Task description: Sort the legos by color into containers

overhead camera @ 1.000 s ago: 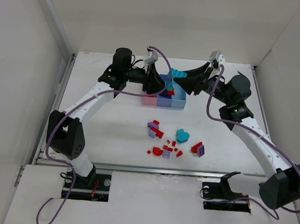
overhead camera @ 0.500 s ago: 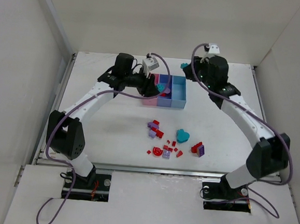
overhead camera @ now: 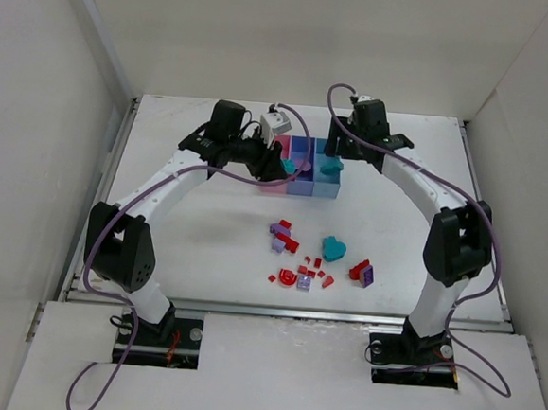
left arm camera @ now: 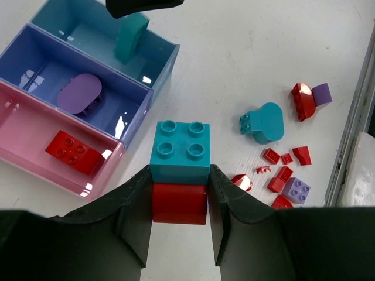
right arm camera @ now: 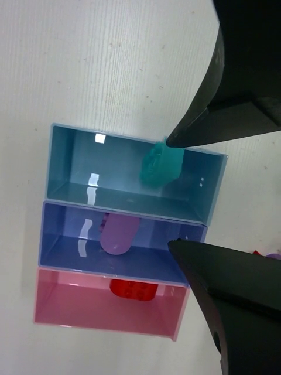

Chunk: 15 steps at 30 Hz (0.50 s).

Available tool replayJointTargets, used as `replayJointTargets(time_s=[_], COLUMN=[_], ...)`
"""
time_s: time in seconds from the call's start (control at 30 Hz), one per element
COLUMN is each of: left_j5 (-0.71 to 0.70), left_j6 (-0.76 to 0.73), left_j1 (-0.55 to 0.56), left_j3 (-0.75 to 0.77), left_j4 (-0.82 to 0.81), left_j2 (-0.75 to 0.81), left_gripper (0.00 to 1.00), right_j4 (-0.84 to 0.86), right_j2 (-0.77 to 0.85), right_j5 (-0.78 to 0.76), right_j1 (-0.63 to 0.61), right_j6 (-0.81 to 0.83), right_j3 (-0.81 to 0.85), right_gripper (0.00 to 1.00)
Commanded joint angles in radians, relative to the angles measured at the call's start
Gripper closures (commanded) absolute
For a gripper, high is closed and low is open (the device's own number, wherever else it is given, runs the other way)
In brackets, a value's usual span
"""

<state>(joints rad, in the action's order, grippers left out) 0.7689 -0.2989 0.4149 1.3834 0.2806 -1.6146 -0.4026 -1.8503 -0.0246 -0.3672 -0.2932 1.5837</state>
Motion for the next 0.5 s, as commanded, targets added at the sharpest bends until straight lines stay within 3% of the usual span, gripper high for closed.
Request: replayJointTargets(time_s=[0.0, 0.2, 0.3, 0.43, 0.47], left_j5=[0.018, 0.073, 0.134, 0.206, 0.219], left_j6=[-0.031, -0.107, -0.201, -0.293, -0.307], left_j1=[-0.004, -0.004, -0.004, -0.004, -0.004], left_j3=[0.034, 0.075, 0.091, 0.157, 0.166], left_j4=[0.008, 0.057, 0.115, 0.183, 0.193], left_j2=[0.015, 0.005, 0.005, -0.016, -0.027], left_gripper=[1.00, 1.00, 1.00, 1.00, 1.00], right_j4=[-0.022, 0.082, 0.183, 0.220, 0.220], right_j2=[0.013, 0.143, 0.284, 0.419, 0.419], right_j5=[0.054, 0.175, 0.391, 0.862, 0.917], right_j1=[0.004, 0.013, 0.037, 0.037, 0.037], right_j6=[0.008, 0.182, 0.369, 0.600, 0.615], right_j3=[0.055, -0.017, -0.135, -0.263, -0.263], right_gripper=[0.30, 0.26, 0.26, 0.28, 0.28])
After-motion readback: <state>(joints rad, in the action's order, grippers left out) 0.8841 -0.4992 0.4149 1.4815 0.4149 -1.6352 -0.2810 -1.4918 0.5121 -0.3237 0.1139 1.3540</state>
